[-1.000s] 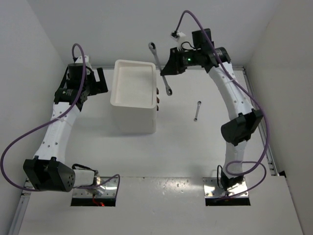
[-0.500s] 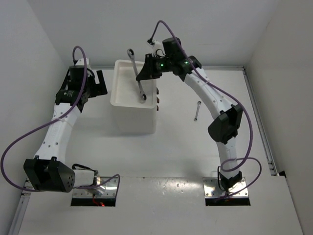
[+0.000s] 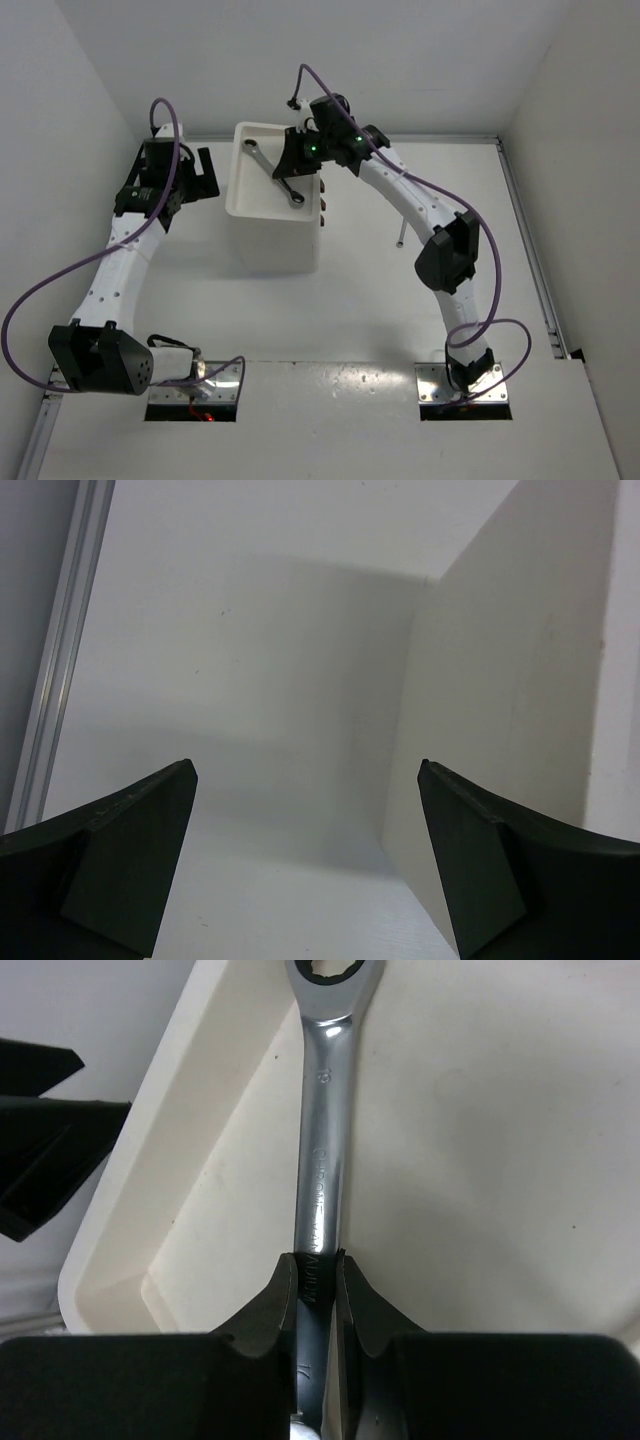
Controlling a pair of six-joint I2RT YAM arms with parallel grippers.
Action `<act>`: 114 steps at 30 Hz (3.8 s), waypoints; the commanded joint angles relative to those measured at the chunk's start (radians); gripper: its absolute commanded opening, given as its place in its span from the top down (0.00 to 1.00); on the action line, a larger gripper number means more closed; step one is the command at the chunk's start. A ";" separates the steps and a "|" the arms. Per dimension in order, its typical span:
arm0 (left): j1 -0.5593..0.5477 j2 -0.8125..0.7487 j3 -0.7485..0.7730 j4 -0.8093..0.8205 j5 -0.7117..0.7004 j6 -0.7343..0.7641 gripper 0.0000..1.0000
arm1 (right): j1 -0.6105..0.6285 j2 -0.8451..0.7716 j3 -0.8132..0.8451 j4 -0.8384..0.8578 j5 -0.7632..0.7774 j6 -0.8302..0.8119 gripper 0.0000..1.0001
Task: Sort the tools into containers
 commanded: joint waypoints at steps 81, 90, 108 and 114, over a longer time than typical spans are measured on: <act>0.020 -0.070 -0.102 0.143 -0.068 -0.026 0.01 | -0.522 0.101 -0.425 -0.274 0.381 -0.001 0.65; 0.020 -0.061 -0.102 0.143 -0.077 -0.026 0.01 | -0.522 0.144 -0.401 -0.286 0.372 -0.001 0.65; 0.020 -0.052 -0.093 0.143 -0.077 -0.026 0.01 | -0.522 0.069 -0.441 -0.286 0.359 -0.073 1.00; 0.020 -0.061 -0.093 0.143 -0.059 -0.026 0.01 | -0.501 -0.285 -0.547 -0.194 0.243 -0.260 1.00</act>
